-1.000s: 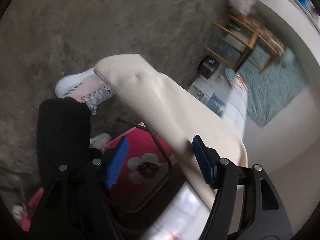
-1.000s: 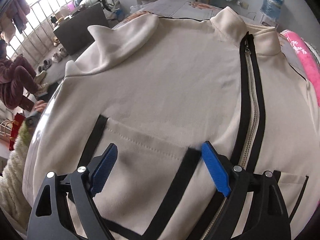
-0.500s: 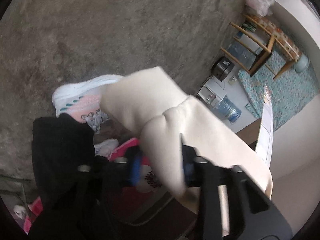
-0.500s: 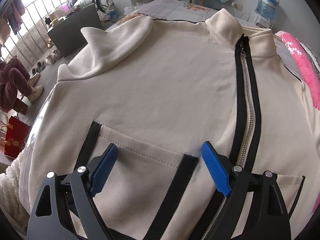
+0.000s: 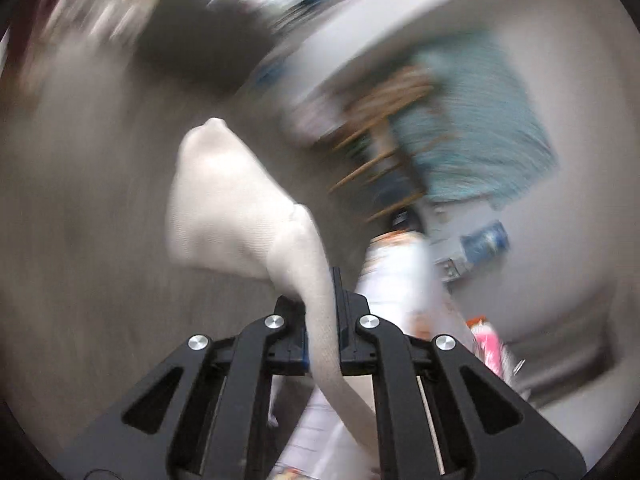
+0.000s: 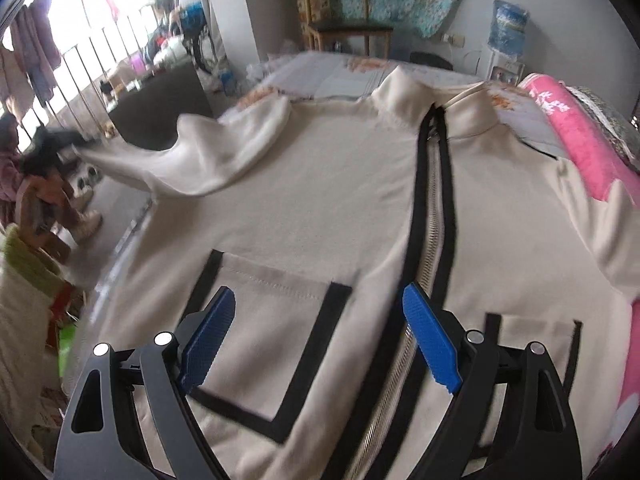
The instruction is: Fold large clothes
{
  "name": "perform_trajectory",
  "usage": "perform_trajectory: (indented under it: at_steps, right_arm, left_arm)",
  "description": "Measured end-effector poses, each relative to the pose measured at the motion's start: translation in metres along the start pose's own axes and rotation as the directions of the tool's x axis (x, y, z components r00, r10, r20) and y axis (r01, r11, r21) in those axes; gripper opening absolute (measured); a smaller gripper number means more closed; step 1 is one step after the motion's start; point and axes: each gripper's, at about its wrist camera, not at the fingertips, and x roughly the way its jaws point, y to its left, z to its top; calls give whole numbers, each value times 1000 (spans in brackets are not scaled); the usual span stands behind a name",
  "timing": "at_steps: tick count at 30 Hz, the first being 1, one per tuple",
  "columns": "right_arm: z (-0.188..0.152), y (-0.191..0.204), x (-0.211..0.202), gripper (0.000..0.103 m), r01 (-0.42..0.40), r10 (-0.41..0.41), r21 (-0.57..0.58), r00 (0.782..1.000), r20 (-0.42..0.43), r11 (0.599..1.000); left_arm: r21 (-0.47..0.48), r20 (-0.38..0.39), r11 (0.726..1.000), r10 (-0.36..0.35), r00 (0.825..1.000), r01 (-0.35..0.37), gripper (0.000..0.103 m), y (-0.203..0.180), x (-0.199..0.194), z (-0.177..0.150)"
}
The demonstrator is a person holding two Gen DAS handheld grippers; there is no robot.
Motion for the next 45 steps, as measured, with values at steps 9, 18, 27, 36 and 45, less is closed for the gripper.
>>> perform_trajectory:
  at_steps: [9, 18, 27, 36, 45]
  right_arm:
    - [-44, -46, -79, 84, 30, -41, 92, 992, 122, 995]
    - [-85, -111, -108, 84, 64, -83, 211, 993, 80, 975]
    - [-51, -160, -88, 84, -79, 68, 268, 996, 49, 960]
    - [-21, -194, 14, 58, -61, 134, 402, 978, -157, 914]
    - [-6, -175, 39, 7, 81, -32, 247, 980, -196, 966]
  left_arm:
    - [568, -134, 773, -251, 959, 282, 8, -295, -55, -104]
    - [634, -549, 596, -103, 830, 493, 55, -341, 19, -289]
    - [662, -426, 676, -16, 905, 324, 64, -245, -21, -273]
    - [711, -312, 700, 229, 922, 67, 54, -160, -2, -267]
    - [758, -287, 653, 317, 904, 11, 51, -161, 48, -276]
